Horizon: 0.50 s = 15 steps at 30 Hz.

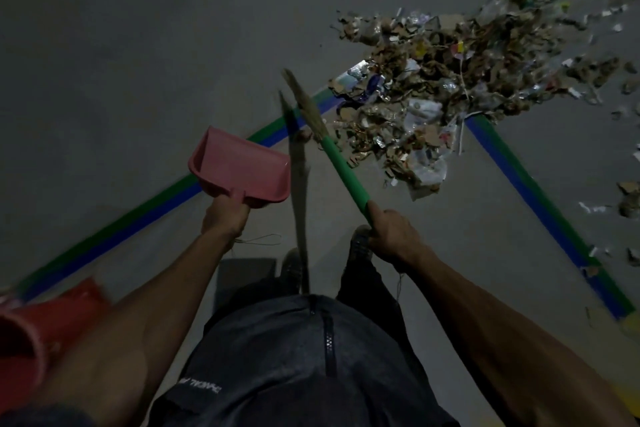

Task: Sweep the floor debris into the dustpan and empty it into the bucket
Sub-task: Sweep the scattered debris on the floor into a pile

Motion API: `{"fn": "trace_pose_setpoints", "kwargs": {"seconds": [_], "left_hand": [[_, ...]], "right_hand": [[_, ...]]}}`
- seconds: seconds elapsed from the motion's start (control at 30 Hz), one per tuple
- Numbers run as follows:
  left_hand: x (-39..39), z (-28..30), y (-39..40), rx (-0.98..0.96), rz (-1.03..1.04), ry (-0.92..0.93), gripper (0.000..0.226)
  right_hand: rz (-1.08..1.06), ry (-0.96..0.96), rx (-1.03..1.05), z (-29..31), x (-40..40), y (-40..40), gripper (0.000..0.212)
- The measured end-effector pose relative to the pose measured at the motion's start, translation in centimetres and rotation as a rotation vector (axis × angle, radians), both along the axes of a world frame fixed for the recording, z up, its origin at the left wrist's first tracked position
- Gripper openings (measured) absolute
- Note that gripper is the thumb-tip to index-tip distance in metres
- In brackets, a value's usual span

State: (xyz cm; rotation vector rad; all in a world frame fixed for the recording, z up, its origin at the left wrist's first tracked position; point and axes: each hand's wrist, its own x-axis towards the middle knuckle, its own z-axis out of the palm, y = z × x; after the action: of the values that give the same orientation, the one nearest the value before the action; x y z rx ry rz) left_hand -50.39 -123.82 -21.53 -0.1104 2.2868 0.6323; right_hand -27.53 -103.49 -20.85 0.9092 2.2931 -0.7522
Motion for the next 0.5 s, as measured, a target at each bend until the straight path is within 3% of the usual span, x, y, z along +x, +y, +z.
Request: {"fn": "trace_pose_setpoints", "kwargs": {"seconds": [0.13, 0.23, 0.33, 0.5], "left_hand": [[0.7, -0.8, 1.9, -0.041, 0.046, 0.014, 0.033], [1.1, -1.6, 3.3, -0.084, 0.042, 0.021, 0.017], [1.5, -1.9, 4.8, -0.153, -0.02, 0.065, 0.028], [2.9, -2.2, 7.1, -0.295, -0.128, 0.157, 0.03]], "right_hand": [[0.112, -0.029, -0.09, -2.2, -0.4, 2.7, 0.056], [0.172, -0.081, -0.167, -4.3, -0.6, 5.1, 0.047], [0.164, -0.172, -0.237, -6.3, -1.1, 7.5, 0.031], [0.161, -0.31, -0.281, -8.9, -0.8, 10.4, 0.042]]}}
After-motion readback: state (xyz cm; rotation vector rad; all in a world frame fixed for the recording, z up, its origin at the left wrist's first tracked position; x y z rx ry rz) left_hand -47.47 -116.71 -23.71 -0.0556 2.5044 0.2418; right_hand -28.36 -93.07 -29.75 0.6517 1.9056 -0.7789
